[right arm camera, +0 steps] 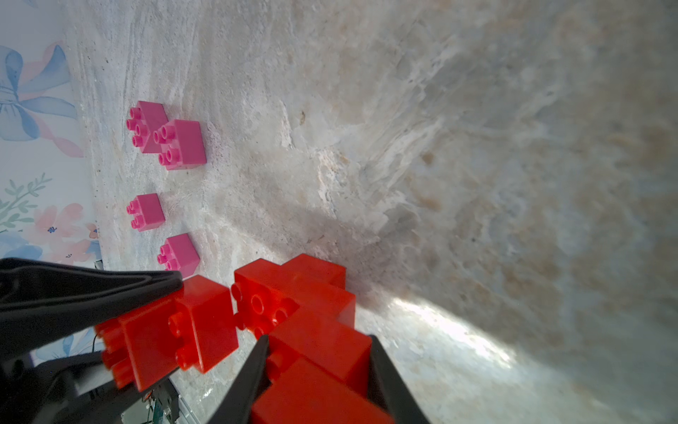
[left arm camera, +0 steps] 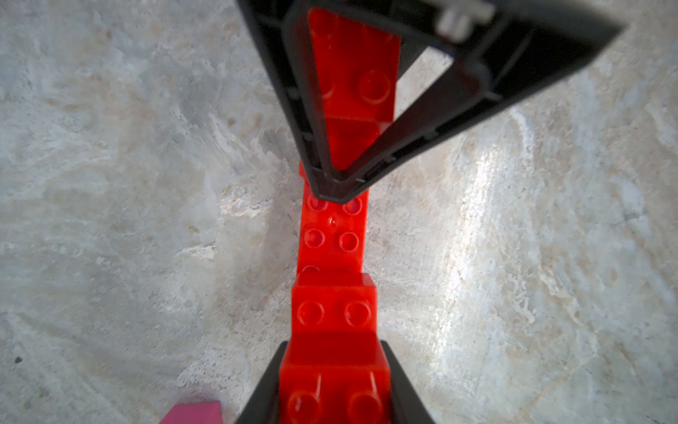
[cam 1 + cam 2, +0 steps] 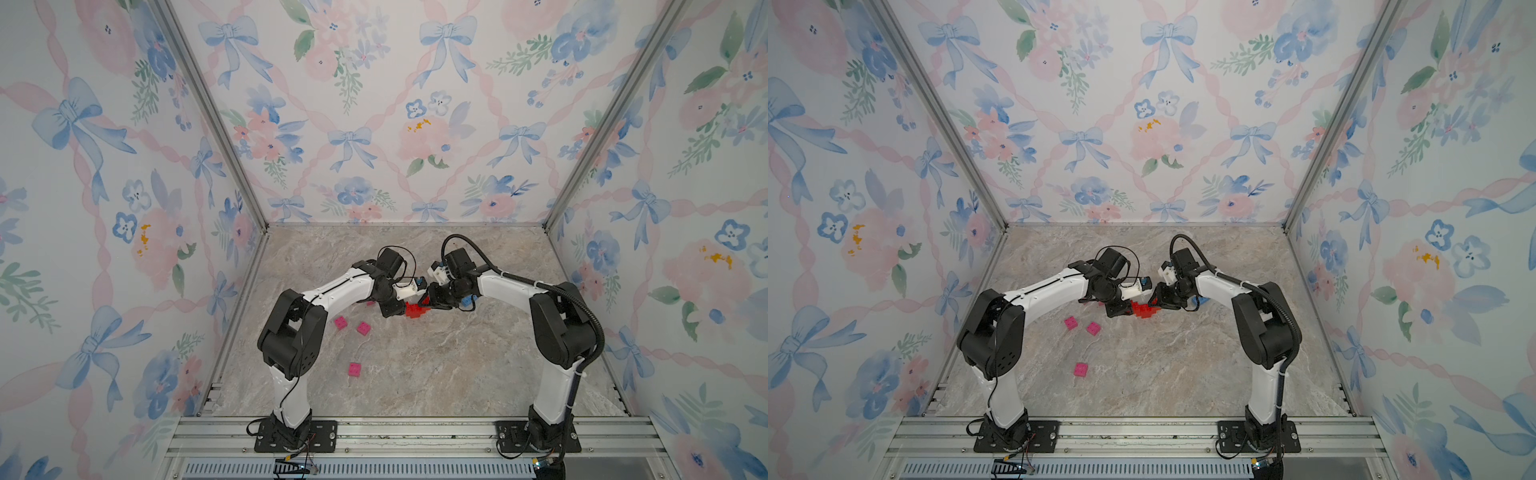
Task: Assemble the letter v with lego
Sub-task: Assemble the lego brick with the lego brick.
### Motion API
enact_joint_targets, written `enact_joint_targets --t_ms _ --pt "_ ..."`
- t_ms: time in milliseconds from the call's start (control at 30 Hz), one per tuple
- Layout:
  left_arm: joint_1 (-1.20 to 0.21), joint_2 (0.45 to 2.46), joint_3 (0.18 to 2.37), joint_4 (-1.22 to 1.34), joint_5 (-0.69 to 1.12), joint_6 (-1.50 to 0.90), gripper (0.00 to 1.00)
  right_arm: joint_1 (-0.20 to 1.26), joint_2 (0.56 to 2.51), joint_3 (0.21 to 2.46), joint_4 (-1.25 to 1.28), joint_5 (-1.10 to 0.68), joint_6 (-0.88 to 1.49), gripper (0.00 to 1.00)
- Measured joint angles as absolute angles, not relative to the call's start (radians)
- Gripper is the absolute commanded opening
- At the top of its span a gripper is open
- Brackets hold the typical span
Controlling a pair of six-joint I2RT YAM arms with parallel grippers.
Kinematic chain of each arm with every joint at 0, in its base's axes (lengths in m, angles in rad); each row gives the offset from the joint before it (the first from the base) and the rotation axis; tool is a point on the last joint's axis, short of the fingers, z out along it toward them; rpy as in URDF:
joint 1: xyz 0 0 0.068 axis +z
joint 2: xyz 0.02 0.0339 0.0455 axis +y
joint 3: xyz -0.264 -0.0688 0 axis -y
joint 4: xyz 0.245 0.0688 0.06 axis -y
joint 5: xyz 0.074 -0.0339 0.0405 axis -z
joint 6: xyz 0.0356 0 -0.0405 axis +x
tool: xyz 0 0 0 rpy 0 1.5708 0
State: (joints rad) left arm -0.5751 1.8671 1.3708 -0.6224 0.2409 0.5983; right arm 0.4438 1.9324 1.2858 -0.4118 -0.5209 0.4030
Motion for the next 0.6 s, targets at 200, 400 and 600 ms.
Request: enact_joint_targets --t_ms 200,400,600 --pt "-0.572 1.867 1.371 -0.622 0.244 0.598 0.0 0.444 1.932 1.286 -0.411 -0.521 0.403 0.31" --pt "-0.576 1.877 1.382 -0.621 0.239 0.598 0.0 0.444 1.932 1.286 -0.412 -0.521 0.403 0.31" --pt "-0.592 1.884 1.382 -0.62 0.194 0.598 0.0 0.444 1.932 1.286 -0.411 -0.521 0.403 0.31"
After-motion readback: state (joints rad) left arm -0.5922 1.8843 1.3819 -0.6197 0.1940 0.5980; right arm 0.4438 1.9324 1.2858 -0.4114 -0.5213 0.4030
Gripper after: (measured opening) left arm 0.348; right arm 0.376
